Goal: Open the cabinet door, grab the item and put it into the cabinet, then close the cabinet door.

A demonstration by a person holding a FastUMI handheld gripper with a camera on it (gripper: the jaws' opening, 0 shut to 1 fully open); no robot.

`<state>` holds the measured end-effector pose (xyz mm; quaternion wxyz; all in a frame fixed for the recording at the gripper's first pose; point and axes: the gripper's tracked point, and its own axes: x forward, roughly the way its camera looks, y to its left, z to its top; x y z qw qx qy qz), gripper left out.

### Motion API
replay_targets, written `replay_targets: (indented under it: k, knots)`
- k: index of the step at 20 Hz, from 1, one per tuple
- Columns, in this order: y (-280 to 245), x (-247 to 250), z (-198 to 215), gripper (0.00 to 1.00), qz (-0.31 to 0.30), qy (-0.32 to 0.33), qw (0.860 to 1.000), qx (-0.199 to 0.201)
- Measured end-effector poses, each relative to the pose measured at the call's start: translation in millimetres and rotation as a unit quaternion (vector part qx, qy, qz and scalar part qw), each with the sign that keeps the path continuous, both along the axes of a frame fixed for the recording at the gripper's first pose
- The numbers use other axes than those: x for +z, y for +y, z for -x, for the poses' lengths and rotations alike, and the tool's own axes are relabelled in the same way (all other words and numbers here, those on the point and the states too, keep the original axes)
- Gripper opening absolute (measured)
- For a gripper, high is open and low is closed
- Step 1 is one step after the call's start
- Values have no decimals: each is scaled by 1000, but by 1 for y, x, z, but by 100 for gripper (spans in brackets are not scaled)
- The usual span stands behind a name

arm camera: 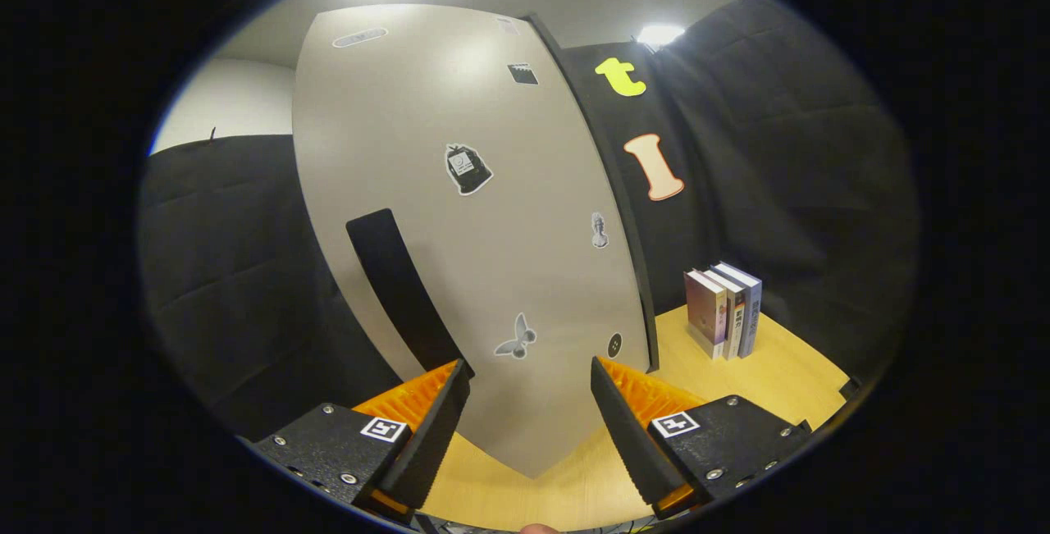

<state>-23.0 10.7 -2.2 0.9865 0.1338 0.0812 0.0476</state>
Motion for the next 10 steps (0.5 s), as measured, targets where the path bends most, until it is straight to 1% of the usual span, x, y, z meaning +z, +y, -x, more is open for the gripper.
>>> replay_targets:
  k: [2,7,10]
  knots:
    - [9,7,1,94,12,-9,1000,3]
    - [24,25,-1,95,66,-44,997,10]
    - [27,24,-6,95,80,-59,995,16]
